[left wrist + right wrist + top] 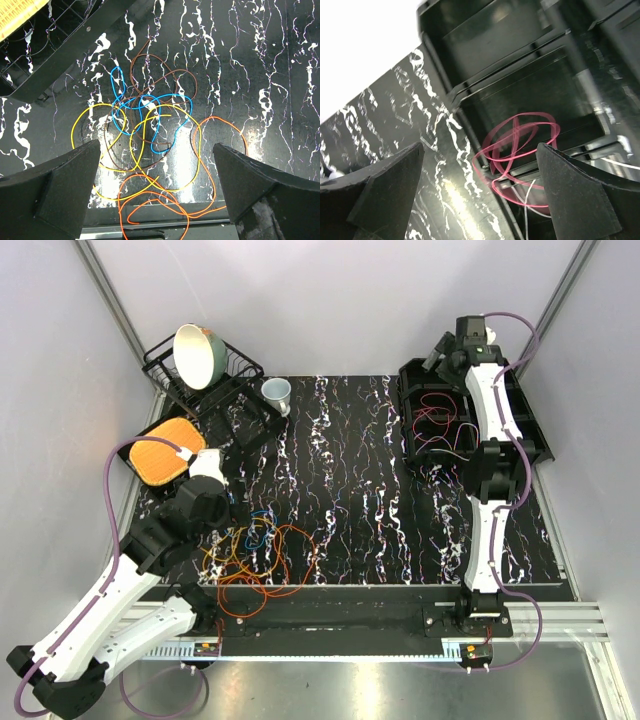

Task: Untangle the cables

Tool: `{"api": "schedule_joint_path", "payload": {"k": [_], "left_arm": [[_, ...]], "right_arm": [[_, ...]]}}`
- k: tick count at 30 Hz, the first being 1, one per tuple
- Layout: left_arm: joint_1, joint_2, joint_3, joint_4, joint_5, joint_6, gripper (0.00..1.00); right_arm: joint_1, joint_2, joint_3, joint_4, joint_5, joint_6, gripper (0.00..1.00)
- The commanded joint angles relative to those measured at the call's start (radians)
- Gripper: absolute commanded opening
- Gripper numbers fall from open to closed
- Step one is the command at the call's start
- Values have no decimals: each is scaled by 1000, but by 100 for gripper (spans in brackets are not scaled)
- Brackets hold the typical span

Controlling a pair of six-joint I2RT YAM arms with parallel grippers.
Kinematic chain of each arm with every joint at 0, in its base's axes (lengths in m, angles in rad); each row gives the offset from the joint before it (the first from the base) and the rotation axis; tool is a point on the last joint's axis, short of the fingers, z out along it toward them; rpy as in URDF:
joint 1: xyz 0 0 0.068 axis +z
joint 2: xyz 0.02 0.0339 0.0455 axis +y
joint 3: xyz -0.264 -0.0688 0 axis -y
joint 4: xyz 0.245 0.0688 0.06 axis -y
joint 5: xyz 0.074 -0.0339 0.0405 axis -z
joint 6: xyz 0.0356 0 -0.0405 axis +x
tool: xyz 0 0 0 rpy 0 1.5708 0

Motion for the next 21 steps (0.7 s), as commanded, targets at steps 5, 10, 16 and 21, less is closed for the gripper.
{"api": "schedule_joint_path", "payload": {"k": [5,10,16,21], "left_arm": [[3,1,-2,46,-12,6,99],[3,10,-1,46,-12,6,99],[3,25,-1,46,-8,6,99],[3,38,-1,46,-9,1,99]], "right_arm": [[-17,40,230,-43,-14,-70,100],[-17,68,278,-174,140,-62,100],[-17,-52,31,-126,188,-35,100],[-10,-162,-128,-80,70,-42,100]]}}
